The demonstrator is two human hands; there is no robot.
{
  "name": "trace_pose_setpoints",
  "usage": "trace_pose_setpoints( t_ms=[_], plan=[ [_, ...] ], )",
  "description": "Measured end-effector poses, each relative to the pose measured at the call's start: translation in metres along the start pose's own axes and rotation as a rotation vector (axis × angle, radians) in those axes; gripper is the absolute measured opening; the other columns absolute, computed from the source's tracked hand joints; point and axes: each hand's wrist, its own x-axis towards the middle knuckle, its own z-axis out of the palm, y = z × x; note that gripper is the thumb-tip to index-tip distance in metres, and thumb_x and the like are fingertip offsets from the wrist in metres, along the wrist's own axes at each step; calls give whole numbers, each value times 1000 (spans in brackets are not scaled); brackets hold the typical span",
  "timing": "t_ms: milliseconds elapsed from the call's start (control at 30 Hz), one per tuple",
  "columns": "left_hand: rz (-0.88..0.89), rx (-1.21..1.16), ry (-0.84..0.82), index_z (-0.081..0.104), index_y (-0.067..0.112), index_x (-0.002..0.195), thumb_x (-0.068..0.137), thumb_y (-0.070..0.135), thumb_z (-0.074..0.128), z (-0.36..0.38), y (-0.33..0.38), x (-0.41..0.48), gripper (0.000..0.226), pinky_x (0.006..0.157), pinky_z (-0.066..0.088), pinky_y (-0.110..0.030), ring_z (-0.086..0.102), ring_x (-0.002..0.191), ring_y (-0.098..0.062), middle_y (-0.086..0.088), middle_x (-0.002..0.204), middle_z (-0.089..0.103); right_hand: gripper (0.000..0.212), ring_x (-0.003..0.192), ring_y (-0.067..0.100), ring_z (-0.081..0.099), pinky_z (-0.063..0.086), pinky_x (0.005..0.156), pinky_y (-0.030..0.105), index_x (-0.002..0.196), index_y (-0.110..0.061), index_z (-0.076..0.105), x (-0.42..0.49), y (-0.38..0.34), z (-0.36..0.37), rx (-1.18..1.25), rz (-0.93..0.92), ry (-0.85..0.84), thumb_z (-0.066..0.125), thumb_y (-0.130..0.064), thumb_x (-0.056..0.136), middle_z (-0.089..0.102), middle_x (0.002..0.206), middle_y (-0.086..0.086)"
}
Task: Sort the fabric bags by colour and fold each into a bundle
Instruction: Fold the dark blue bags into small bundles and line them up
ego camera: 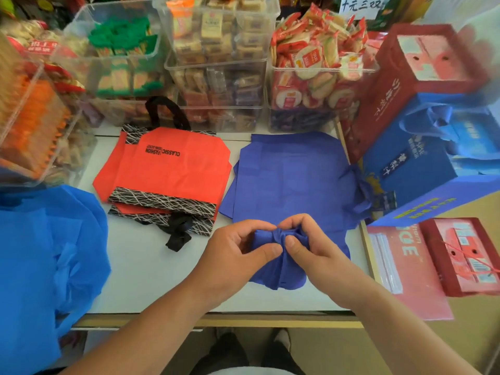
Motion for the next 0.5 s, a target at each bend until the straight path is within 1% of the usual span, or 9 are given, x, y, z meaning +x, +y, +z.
trace_pose_setpoints(
  t_ms=[33, 100, 167, 233, 267, 300, 367, 433, 500],
  plan=[
    [-9, 14, -6, 76, 26, 112, 91, 11, 78, 8, 1, 1, 26, 90, 62, -48, 75, 101, -23, 0, 105, 78, 15, 107, 21, 65, 55, 89, 33, 116, -27, 57, -5, 0, -5, 11, 5, -2, 47, -18, 110, 65, 116, 1],
    [-22, 34, -23, 77, 25, 110, 90, 9, 78, 28, 2, 1, 26, 88, 62, -46, 74, 98, -23, 1, 103, 78, 20, 114, 19, 66, 55, 92, 28, 123, -23, 58, -15, 2, -18, 77, 31, -1, 45, -15, 110, 66, 121, -3],
    [-25, 64, -40, 76, 25, 107, 89, 10, 80, 51, 3, 2, 24, 86, 63, -41, 74, 97, -22, 3, 103, 77, 23, 118, 17, 67, 54, 93, 27, 128, -22, 59, -24, 5, -34, 191, 91, -23, 44, -16, 110, 67, 127, -2],
    [-13, 115, -27, 76, 25, 103, 87, 12, 81, 76, 0, 5, 21, 81, 62, -35, 73, 94, -18, 6, 101, 76, 24, 118, 16, 68, 55, 93, 30, 129, -18, 60, -30, 13, -55, 375, 155, -11, 49, -21, 108, 69, 127, 2],
    [-17, 133, -7, 76, 25, 102, 86, 14, 82, 88, -1, 8, 20, 78, 62, -33, 73, 91, -16, 7, 99, 76, 27, 117, 17, 68, 56, 94, 31, 129, -15, 62, -34, 19, -67, 456, 168, 8, 56, -25, 104, 69, 125, 4],
    [-34, 131, 17, 76, 23, 102, 85, 16, 84, 99, -3, 12, 20, 76, 62, -32, 73, 89, -16, 7, 98, 77, 33, 118, 20, 68, 56, 95, 34, 128, -13, 63, -37, 26, -80, 476, 161, 21, 62, -27, 98, 70, 126, 6],
    [-109, 71, 67, 71, 20, 105, 82, 21, 88, 119, -9, 22, 29, 75, 64, -37, 75, 88, -21, 1, 95, 78, 38, 117, 31, 69, 57, 98, 42, 127, -7, 65, -43, 41, -102, 367, 134, 4, 69, -25, 93, 71, 124, 15],
    [-198, -1, 85, 67, 18, 111, 84, 20, 86, 137, -22, 29, 33, 83, 64, -43, 76, 94, -23, -2, 99, 79, 35, 114, 40, 69, 57, 97, 48, 121, 0, 67, -48, 57, -119, 327, 145, 17, 70, -25, 96, 72, 118, 23],
    [-241, 11, 43, 69, 19, 114, 87, 18, 82, 155, -39, 33, 29, 88, 62, -39, 75, 101, -20, 1, 103, 79, 38, 111, 44, 69, 56, 97, 52, 118, 4, 65, -51, 73, -133, 399, 178, 100, 70, -27, 97, 72, 115, 27]
  ],
)
